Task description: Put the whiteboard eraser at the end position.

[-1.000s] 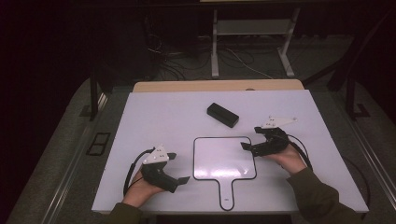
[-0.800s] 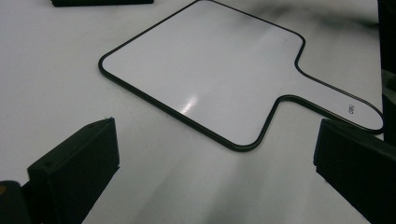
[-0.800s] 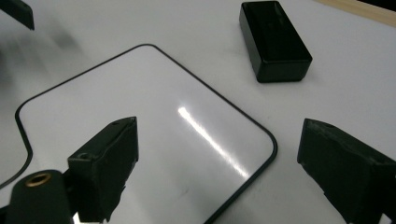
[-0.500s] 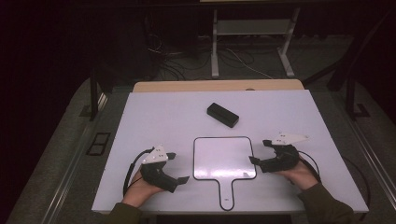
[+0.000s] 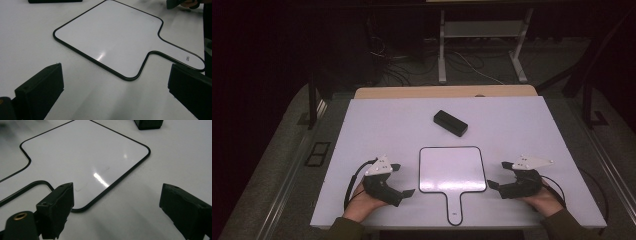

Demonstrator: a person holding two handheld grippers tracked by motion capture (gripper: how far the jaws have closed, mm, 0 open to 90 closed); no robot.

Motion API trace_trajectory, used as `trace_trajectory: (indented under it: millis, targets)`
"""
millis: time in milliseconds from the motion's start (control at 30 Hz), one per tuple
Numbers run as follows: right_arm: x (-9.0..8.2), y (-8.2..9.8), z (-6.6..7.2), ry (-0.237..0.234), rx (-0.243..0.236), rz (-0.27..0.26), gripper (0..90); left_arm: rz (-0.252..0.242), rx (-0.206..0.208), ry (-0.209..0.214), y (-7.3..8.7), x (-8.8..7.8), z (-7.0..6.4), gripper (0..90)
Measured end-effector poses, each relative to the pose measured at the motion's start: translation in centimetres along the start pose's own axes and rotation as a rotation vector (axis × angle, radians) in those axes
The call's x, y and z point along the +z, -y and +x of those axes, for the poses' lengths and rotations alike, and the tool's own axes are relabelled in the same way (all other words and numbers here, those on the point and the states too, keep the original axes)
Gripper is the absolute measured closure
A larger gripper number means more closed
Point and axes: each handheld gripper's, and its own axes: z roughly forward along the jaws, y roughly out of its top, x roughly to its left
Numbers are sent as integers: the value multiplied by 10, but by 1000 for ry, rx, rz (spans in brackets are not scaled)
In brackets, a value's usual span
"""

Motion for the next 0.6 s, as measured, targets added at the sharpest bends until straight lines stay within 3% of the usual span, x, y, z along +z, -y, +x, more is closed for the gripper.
trace_trajectory:
  millis: [200,600]
  targets:
    - [-9,9,-2,29,7,-7,111,3,-2,-4,0,-1,-1,0]
    - [-19,16,-11,37,43,-22,110,5,-1,-8,0,0,-1,0]
